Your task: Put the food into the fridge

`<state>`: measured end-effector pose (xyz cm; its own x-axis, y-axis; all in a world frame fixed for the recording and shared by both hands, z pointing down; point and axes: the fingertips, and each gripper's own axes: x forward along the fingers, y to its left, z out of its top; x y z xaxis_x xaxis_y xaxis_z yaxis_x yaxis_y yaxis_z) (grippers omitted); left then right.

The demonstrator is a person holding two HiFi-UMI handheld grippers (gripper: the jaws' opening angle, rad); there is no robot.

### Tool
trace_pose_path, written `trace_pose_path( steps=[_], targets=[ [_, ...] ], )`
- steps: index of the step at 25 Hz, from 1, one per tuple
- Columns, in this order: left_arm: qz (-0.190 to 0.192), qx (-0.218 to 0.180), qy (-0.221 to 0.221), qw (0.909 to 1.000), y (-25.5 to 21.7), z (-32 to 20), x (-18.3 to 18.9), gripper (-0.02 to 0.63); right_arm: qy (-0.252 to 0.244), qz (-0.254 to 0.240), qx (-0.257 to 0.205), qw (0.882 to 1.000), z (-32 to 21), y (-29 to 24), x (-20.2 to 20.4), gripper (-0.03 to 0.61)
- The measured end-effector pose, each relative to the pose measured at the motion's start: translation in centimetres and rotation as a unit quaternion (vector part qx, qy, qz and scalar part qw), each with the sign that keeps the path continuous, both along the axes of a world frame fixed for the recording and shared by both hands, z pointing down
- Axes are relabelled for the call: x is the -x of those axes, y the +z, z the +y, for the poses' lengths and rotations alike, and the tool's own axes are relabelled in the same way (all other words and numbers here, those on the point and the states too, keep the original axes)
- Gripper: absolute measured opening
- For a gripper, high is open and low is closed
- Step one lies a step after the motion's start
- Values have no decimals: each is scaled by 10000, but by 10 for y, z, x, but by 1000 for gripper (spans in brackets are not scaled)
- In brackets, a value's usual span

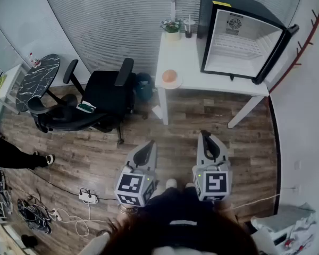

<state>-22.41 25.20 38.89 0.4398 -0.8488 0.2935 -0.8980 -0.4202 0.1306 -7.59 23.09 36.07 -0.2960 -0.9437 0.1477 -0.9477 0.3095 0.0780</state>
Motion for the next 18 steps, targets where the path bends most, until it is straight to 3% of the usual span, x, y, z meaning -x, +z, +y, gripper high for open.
trace_pose_path(
  steps=[18],
  targets=[
    [7,13,61,10000,9,-28,-4,0,-177,-182,68,9997,-30,11,5,-6]
  ],
)
